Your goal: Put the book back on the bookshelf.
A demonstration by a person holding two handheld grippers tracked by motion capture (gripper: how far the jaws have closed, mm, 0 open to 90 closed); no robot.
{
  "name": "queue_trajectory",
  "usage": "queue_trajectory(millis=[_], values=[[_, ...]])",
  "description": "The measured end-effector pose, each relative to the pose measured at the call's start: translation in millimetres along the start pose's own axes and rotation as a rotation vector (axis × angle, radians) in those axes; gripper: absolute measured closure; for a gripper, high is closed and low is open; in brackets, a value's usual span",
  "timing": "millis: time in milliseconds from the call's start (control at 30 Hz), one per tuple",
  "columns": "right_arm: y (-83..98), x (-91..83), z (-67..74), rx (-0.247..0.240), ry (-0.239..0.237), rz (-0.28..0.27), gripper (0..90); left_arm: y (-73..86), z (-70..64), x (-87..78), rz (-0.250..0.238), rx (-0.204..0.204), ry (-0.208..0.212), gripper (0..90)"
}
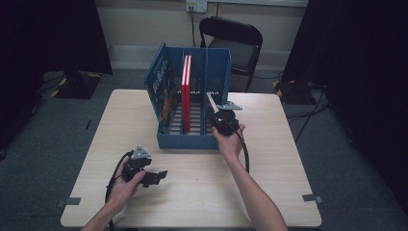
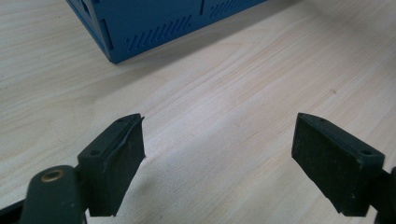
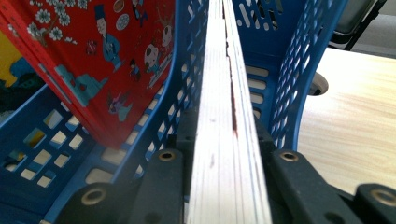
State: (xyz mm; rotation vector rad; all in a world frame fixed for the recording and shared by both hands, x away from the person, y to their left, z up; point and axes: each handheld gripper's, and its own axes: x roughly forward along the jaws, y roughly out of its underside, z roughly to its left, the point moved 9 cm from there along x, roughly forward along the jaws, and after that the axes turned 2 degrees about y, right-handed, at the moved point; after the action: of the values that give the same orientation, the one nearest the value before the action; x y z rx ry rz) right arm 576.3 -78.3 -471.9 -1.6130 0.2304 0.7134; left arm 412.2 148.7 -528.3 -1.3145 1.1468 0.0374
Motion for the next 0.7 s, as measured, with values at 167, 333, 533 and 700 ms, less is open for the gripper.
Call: queue_trajectory(millis=[167, 333, 533, 700], values=[[0.0, 2.7, 2.0, 0.002, 0.008, 0.001, 73.7, 0.2, 0.1, 0.3, 0.006, 0.004, 0.003, 16.9], [-5.2, 9.5, 5.7, 0.026, 0.009, 0.015, 74.0, 0.8, -0.6, 1.3, 0.012, 0.006, 0.005, 16.9], [-5.9, 14.1, 7.6, 0.023, 0.005, 0.026, 69.8, 0.8, -0.2, 0.9, 0.01, 0.003, 0.006, 17.0], [-4.2, 5.4, 7.0, 0.038, -0.048, 0.002, 66.2, 0.9, -0.6, -0.1, 0.011, 0.003, 0.007, 17.0]])
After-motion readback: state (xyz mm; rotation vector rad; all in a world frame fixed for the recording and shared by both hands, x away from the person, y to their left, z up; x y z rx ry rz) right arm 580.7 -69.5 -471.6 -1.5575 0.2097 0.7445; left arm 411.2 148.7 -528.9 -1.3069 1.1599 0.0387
